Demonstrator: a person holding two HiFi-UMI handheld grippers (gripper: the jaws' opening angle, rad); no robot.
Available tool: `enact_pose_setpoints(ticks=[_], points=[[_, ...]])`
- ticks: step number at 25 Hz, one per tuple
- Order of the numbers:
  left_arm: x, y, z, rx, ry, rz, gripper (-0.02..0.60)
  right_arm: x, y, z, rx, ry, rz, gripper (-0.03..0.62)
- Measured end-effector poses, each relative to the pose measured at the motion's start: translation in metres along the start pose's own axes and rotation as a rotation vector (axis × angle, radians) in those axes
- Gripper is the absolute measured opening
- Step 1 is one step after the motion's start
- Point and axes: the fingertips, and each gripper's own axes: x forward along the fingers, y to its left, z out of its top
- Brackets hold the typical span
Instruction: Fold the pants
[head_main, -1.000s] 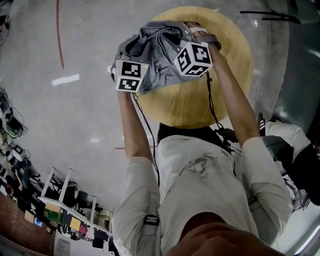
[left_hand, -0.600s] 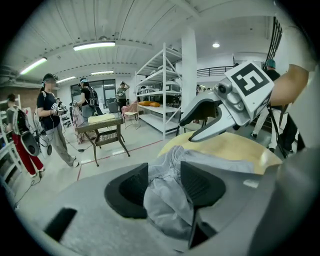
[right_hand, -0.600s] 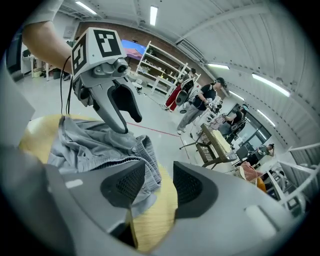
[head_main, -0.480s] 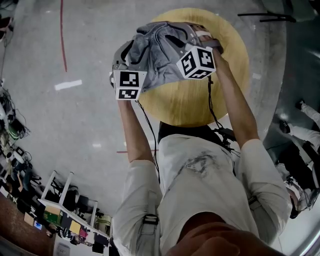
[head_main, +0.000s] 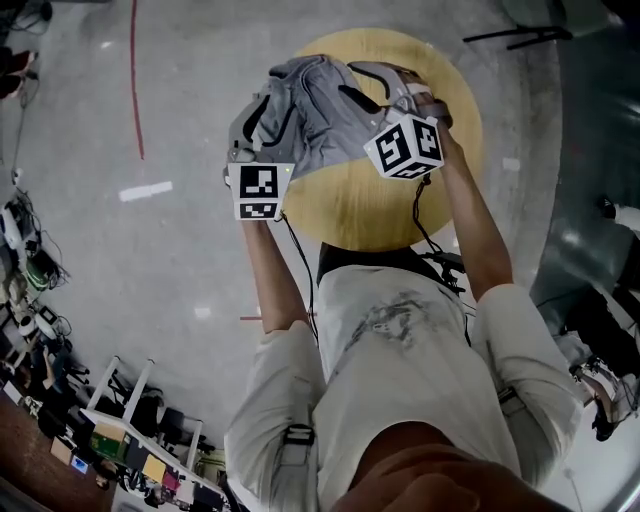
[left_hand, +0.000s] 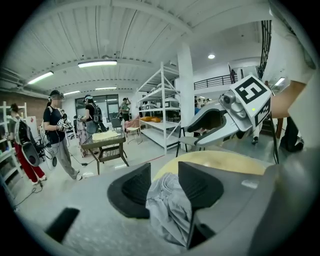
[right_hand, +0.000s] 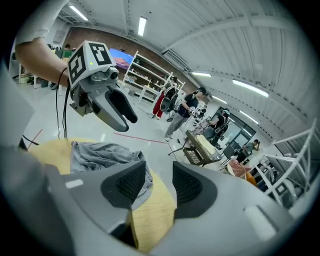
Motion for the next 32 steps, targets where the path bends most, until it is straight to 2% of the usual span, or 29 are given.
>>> enact_pose_setpoints(ticks=[4,10,12,19,25,29,32], points=[[-0.018,-0.01,0.033,0.01,-0.052,-0.002,0.141,-0.031,-0.013,0.021,0.032,-0.033,-0.048,0.11],[-0.047,-0.025,0.07,0.062,-0.129,-0.002,0.024,-0.076,-0.024,0.055,0.053,-0.126,-0.139,0.01],[-0.062,-0.029,0.09,0.072,-0.161,-0.004,0.006,-0.097,-0.029,0.074,0.061,-0.161,-0.158,0.008],[-0.104,-0.048,0.151,0.085,-0.279,-0.016,0.008,-0.164,-0.038,0.117,0.136,-0.292,-0.189,0.006],[-0.14,-0.075,0.183,0.053,-0.404,-0.005,0.008,-0.215,-0.02,0.133,0.172,-0.35,-0.147,0.006],[-0.159,-0.097,0.189,0.048,-0.417,0.008,0.008,-0.243,-0.011,0.133,0.217,-0.379,-0.14,0.006],[-0.168,-0.114,0.186,0.013,-0.417,0.019,0.008,-0.258,-0.007,0.127,0.249,-0.403,-0.141,0.006]])
